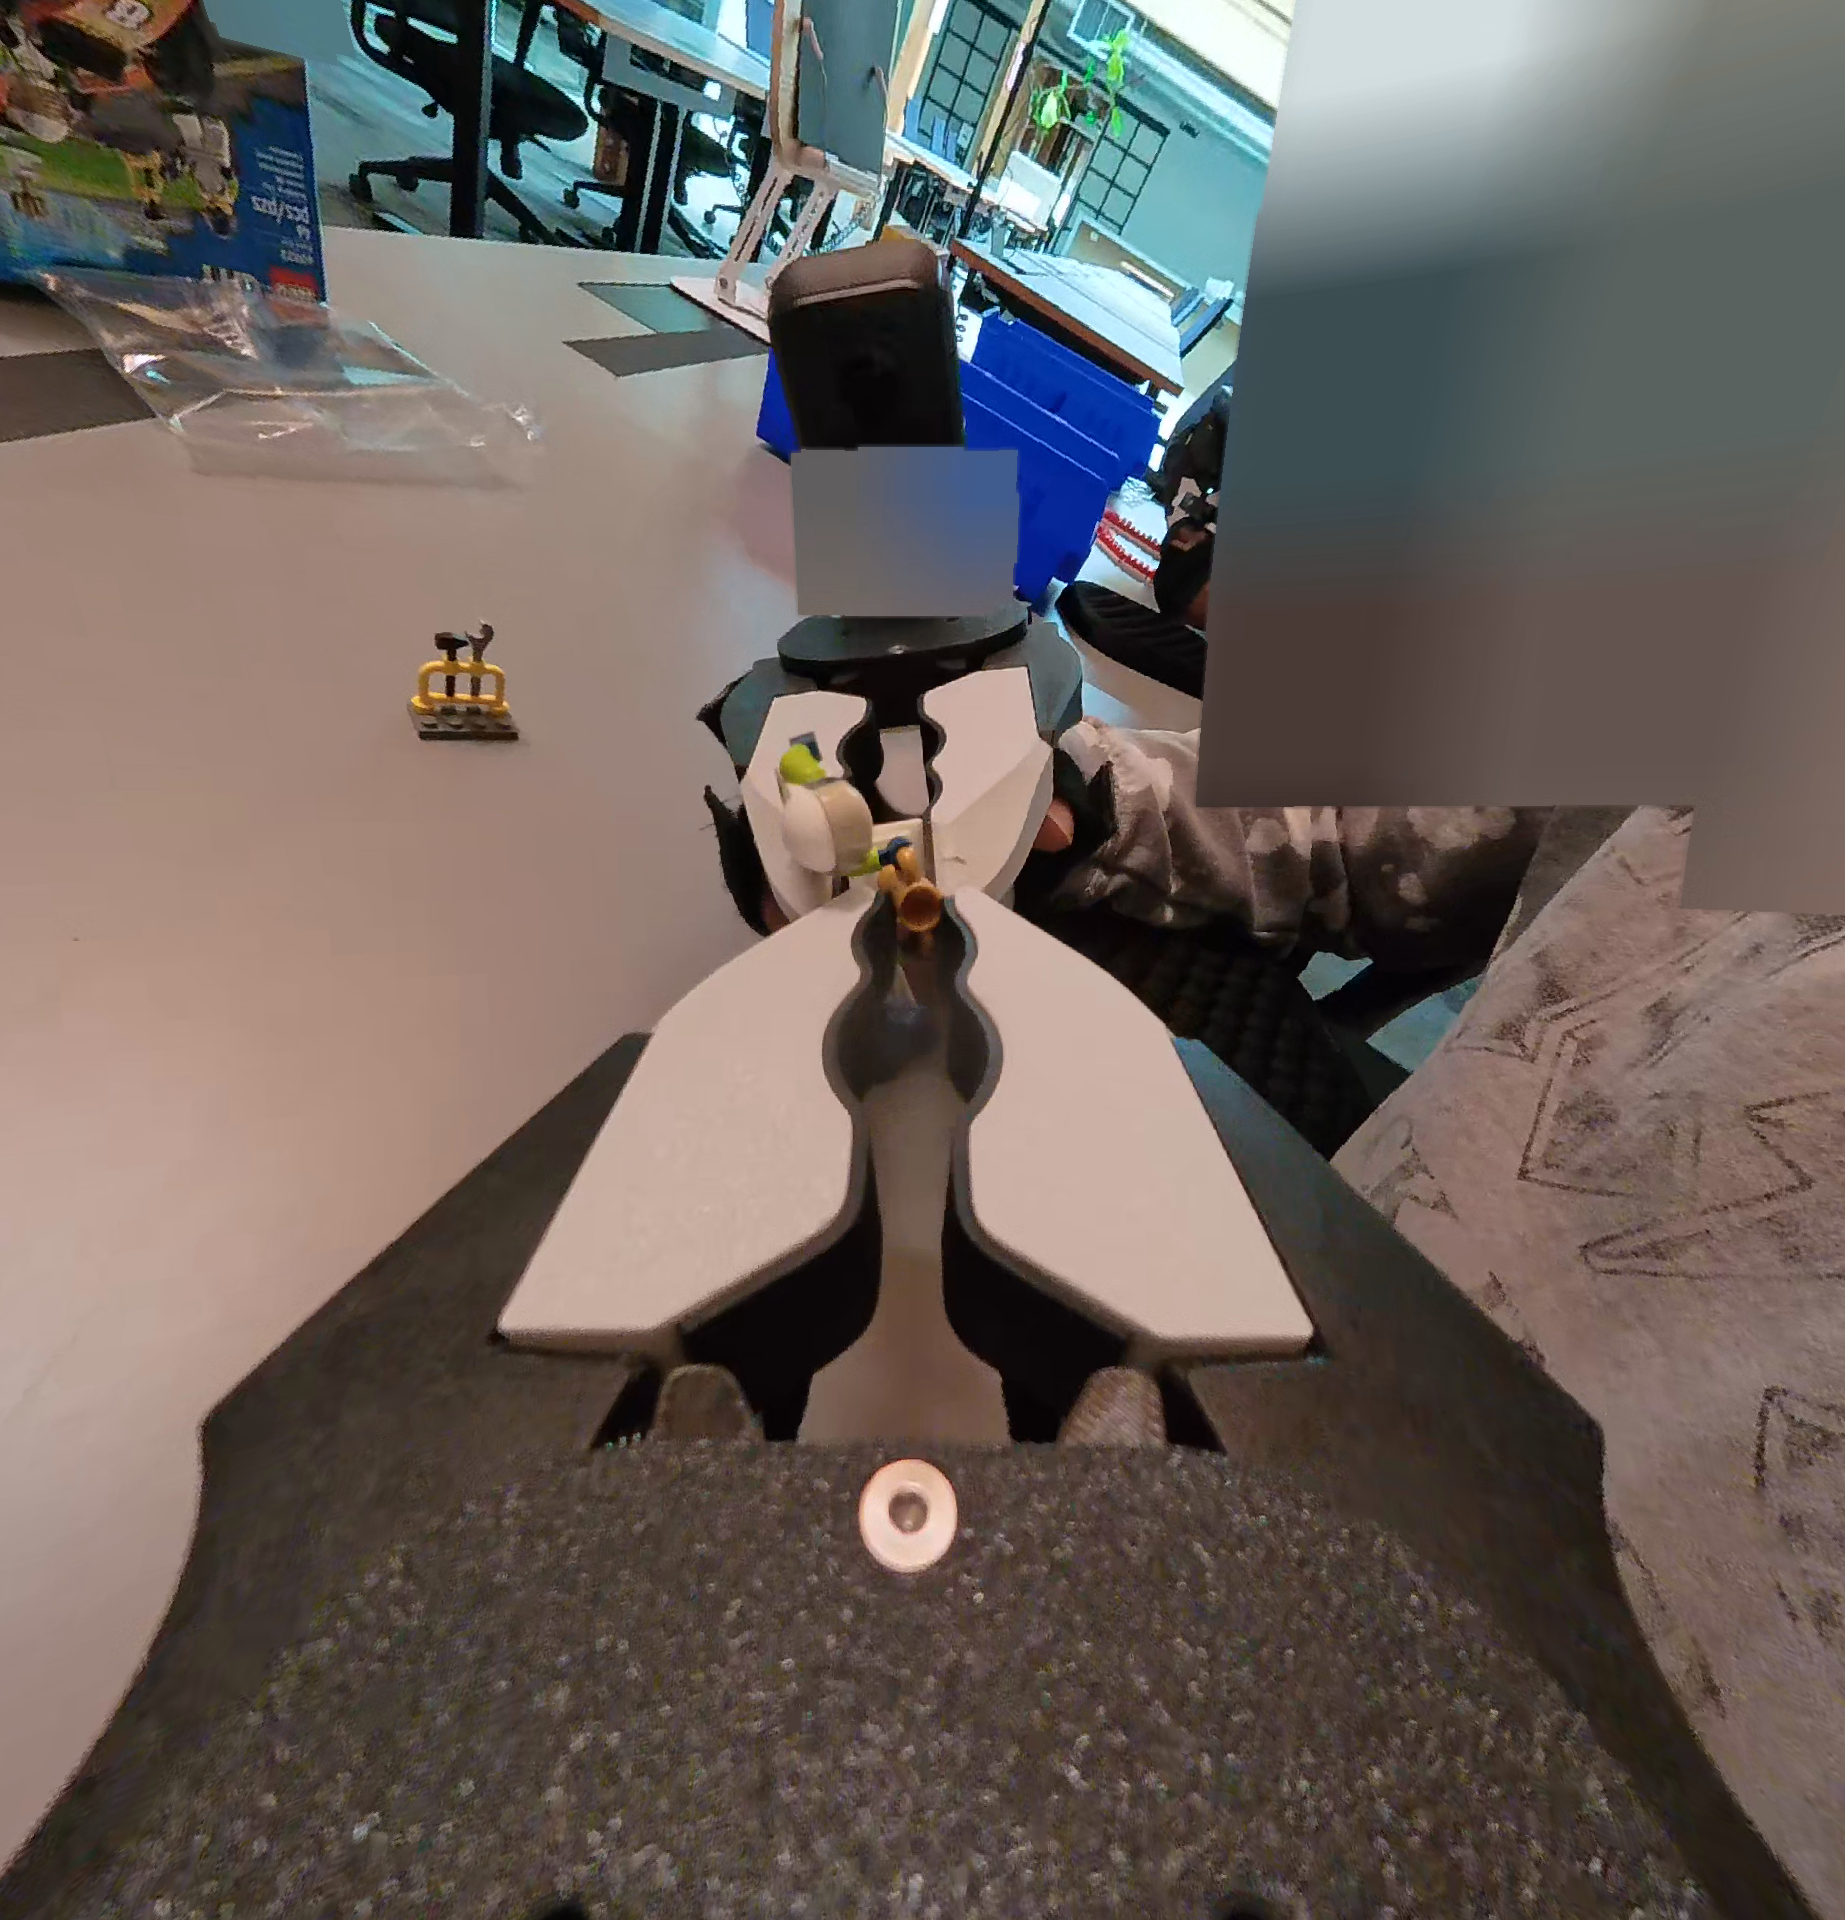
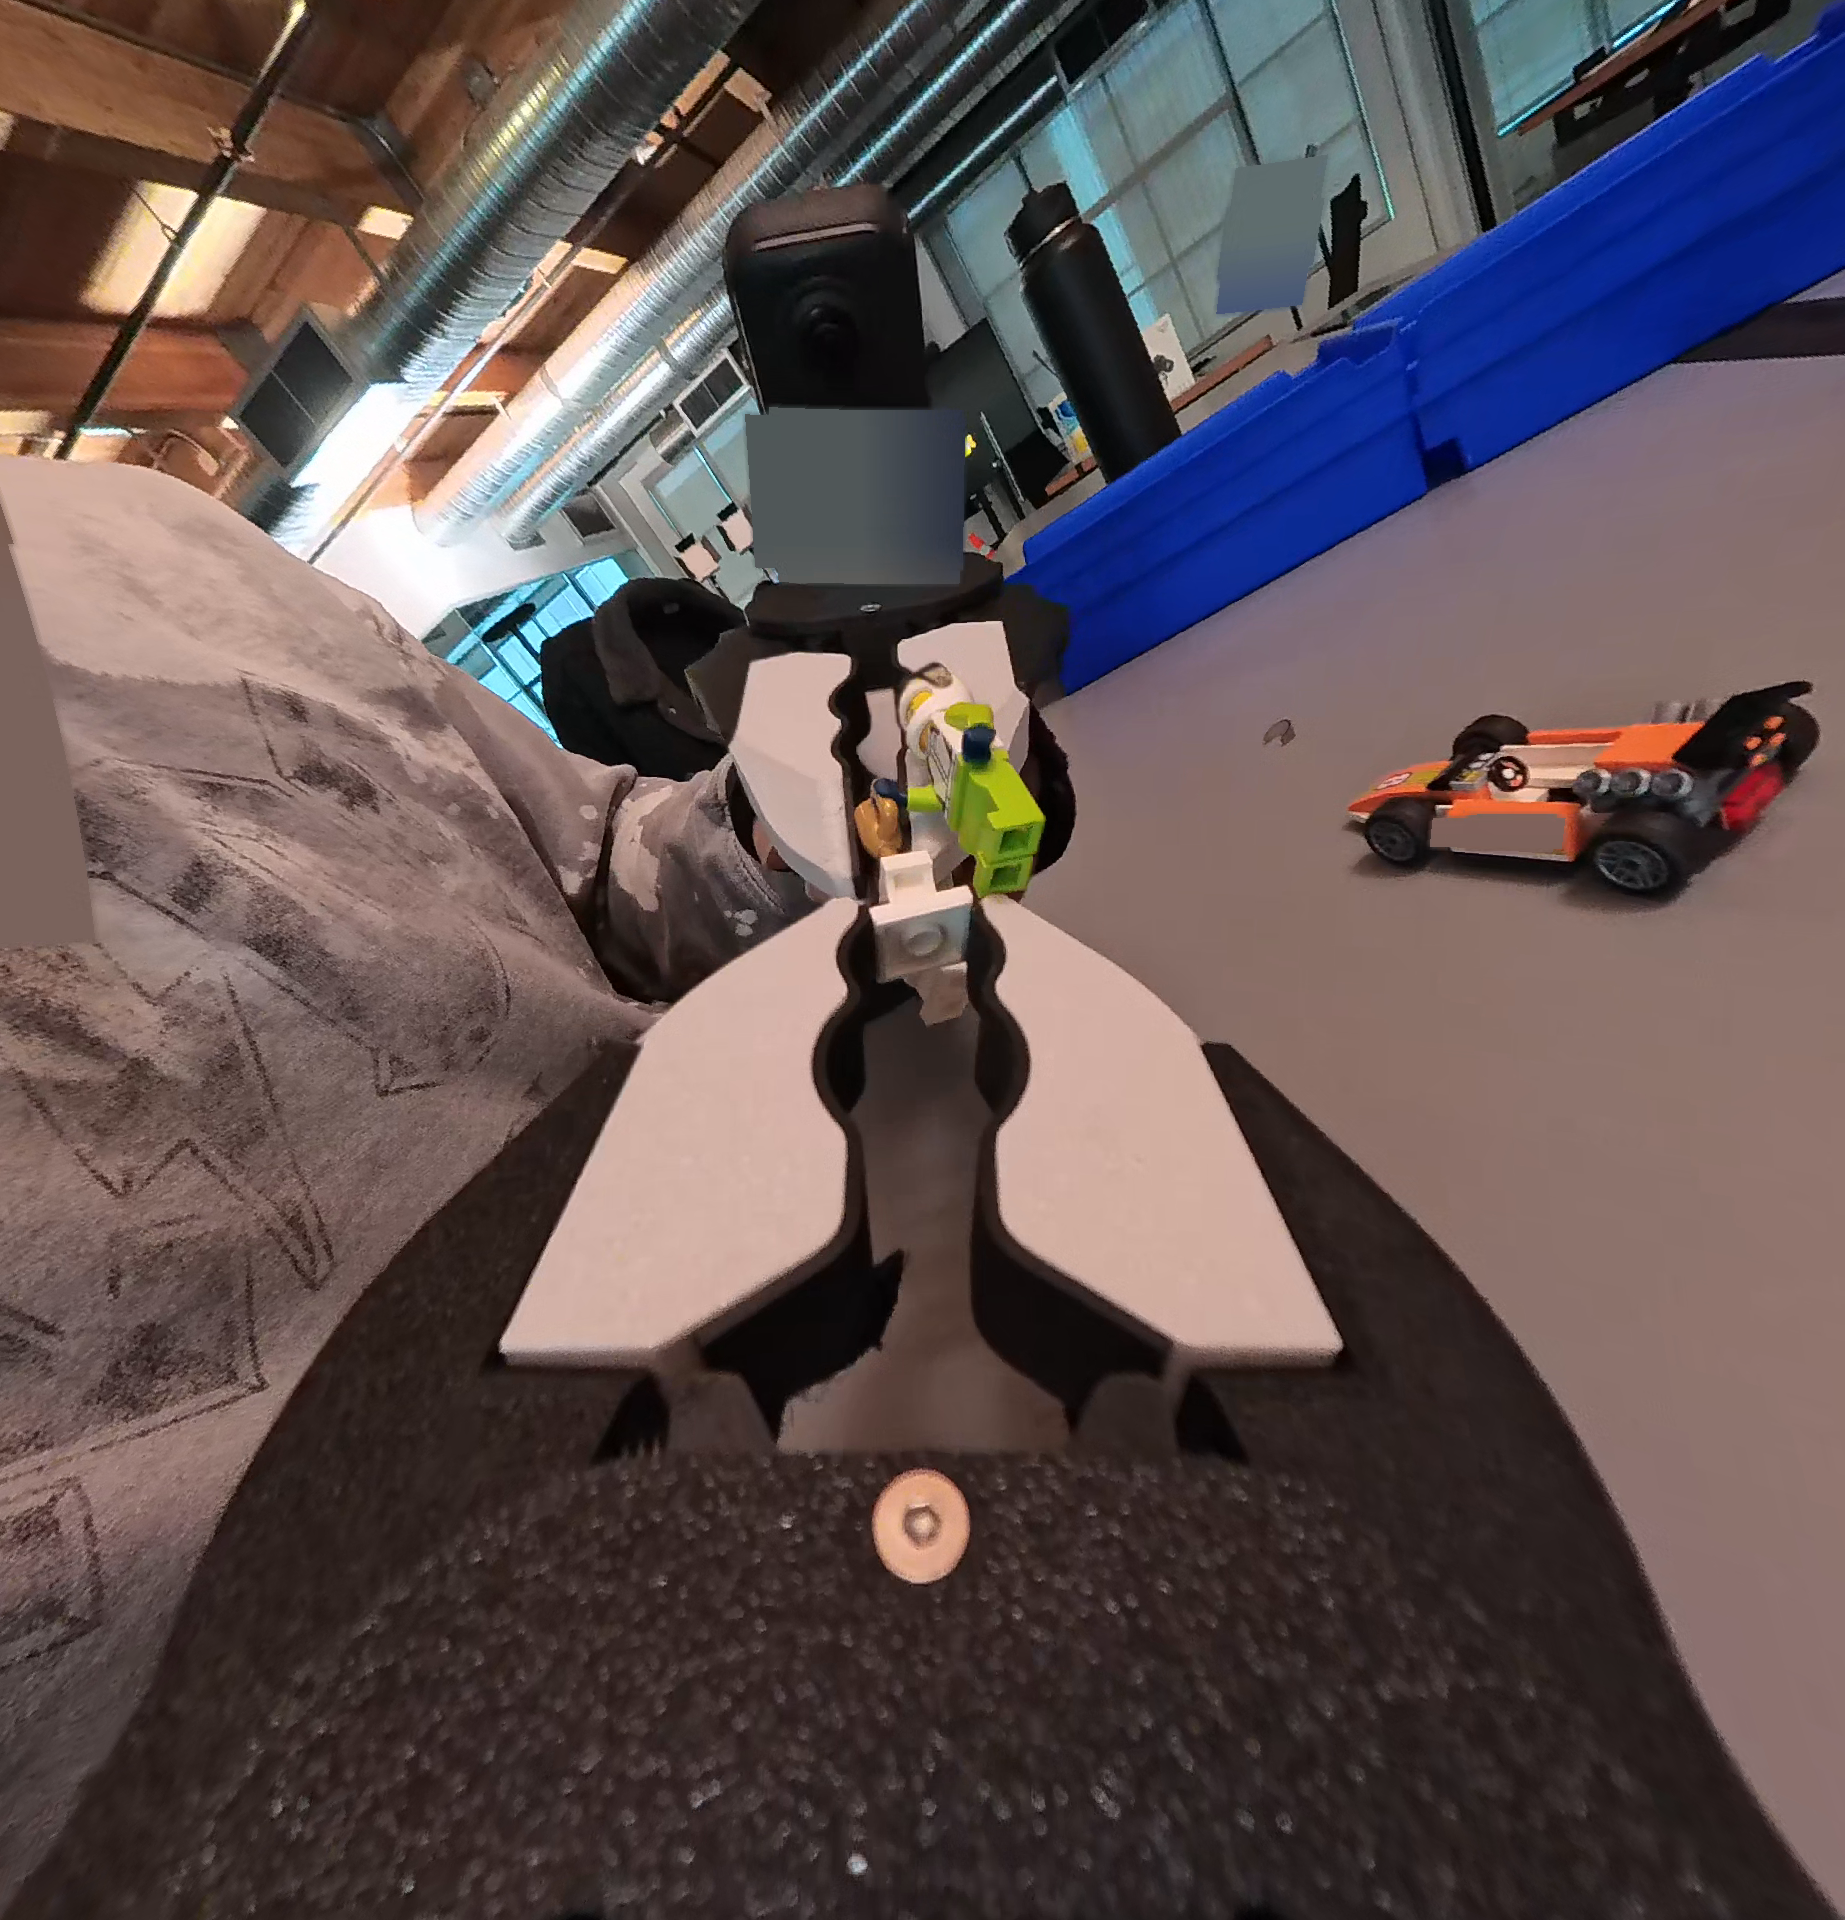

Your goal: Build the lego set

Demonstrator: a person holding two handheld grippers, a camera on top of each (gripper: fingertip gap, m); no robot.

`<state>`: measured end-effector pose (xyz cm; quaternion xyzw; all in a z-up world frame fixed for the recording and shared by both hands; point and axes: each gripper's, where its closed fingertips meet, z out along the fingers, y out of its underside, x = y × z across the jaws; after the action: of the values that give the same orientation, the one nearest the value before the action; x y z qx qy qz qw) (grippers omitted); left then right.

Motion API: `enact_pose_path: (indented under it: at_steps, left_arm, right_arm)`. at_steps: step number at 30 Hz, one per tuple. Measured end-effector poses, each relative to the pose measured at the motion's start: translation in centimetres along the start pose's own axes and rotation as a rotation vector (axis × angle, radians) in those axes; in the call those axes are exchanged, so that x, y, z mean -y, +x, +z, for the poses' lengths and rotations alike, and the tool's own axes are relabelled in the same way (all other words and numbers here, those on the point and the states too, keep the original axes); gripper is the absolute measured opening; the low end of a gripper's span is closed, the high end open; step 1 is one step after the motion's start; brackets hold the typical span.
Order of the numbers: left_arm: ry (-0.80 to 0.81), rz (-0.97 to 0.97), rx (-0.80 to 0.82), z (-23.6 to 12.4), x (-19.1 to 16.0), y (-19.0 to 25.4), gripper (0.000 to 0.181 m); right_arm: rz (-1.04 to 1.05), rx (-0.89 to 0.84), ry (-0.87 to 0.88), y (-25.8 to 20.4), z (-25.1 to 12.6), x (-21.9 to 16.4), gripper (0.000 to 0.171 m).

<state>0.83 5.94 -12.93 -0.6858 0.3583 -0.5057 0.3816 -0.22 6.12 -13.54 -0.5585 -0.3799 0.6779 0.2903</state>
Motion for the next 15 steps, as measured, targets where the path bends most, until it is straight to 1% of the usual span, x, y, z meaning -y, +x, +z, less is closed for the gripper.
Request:
enact_pose_path:
  at_steps: [3,5,8,10,12,15]
  left_arm:
    - [0.001,-0.002,0.008,0.0,0.1,-0.3,0.008]
    - [0.008,-0.027,0.004,-0.3,0.4,-0.8,0.008]
    - [-0.016,-0.070,-0.046,-0.7,0.8,-1.1,0.008]
    - [-0.074,-0.056,-0.073,-0.7,0.5,-1.3,0.007]
    - [-0.157,-0.040,-0.109,-0.4,-0.1,-1.1,0.007]
    - [-0.297,0.020,-0.176,0.4,-1.4,-0.4,0.008]
  right_arm:
    - [0.018,0.003,0.000,0.1,-0.1,0.1,0.019]
    - [0.019,-0.002,-0.013,0.3,-0.4,0.2,0.030]
    - [-0.031,-0.051,-0.013,1.2,-2.0,1.1,0.031]
    - [-0.049,-0.063,-0.015,1.5,-3.0,1.9,0.030]
    - [-0.073,-0.057,-0.053,1.3,-3.3,2.0,0.031]
    - [-0.083,-0.037,-0.136,1.2,-2.8,1.0,0.035]
